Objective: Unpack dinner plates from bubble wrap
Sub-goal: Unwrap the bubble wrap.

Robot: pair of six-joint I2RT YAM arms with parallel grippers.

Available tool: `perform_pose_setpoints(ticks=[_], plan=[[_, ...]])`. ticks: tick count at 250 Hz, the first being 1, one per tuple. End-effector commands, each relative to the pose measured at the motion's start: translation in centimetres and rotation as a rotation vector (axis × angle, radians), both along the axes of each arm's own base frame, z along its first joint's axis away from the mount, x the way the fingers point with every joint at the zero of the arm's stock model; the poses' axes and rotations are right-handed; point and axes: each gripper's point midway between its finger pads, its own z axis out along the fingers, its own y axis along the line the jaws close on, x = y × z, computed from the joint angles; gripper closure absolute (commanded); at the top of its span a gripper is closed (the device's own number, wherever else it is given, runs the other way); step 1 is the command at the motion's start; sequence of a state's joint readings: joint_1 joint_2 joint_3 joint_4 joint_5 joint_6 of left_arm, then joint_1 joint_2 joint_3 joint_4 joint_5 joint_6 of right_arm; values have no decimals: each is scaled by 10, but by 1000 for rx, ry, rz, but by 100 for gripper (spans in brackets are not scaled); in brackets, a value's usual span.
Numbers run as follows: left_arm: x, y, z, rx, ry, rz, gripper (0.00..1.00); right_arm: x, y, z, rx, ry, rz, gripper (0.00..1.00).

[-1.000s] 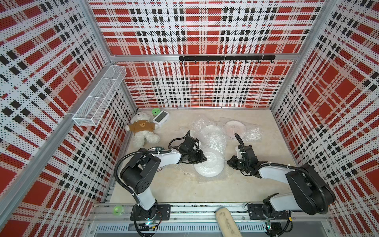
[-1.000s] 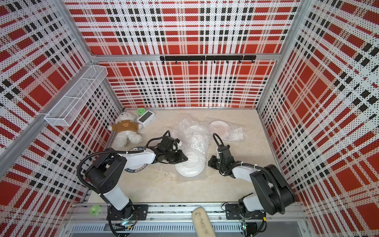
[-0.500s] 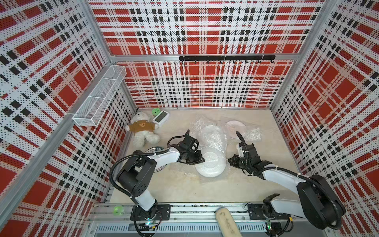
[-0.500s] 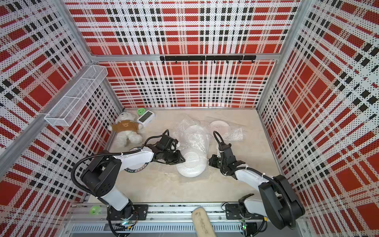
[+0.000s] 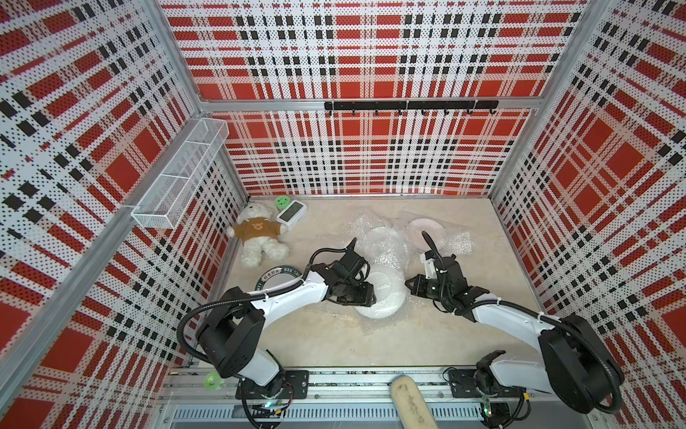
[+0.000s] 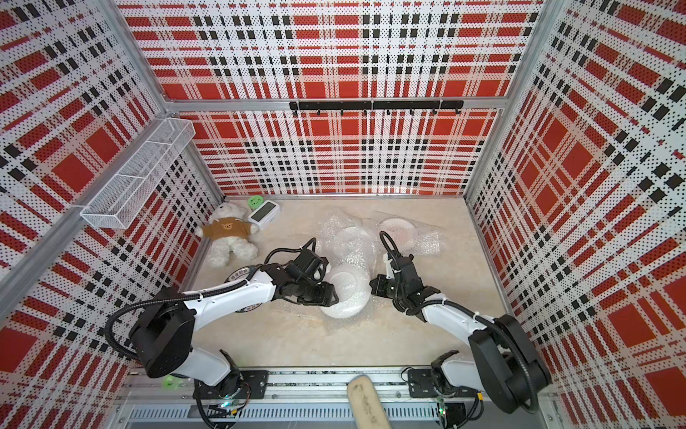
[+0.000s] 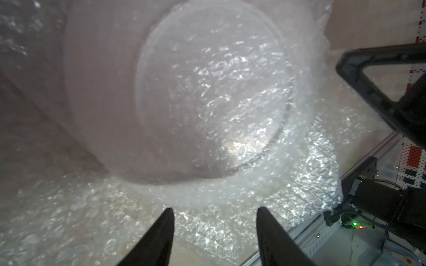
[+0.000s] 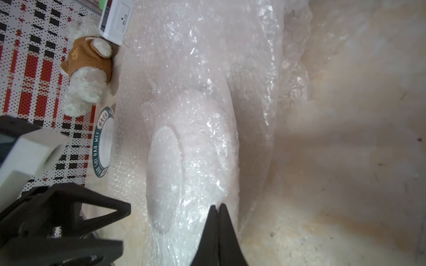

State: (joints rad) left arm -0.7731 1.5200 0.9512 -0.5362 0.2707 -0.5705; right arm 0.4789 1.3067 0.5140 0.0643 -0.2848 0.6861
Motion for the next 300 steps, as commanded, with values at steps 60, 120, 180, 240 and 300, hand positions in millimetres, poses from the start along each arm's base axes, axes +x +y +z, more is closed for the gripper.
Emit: perform_pose_setpoints(ticks=[60,120,180,240,300], plan=[[-28,-21,23,140,-244,-225,11,6,10,-25,14,93,-14,100],[-31,-65,8,202,-304,-300,10,1,-8,-42,23,182,-56,100],[-27,-109,-12,253,-320,-297,26,2,-20,-41,70,209,-63,100],[-30,-133,-21,281,-345,-301,37,1,-11,-53,125,252,-28,100],[-23,-130,-31,367,-382,-235,42,1,-13,-56,186,266,-27,100]])
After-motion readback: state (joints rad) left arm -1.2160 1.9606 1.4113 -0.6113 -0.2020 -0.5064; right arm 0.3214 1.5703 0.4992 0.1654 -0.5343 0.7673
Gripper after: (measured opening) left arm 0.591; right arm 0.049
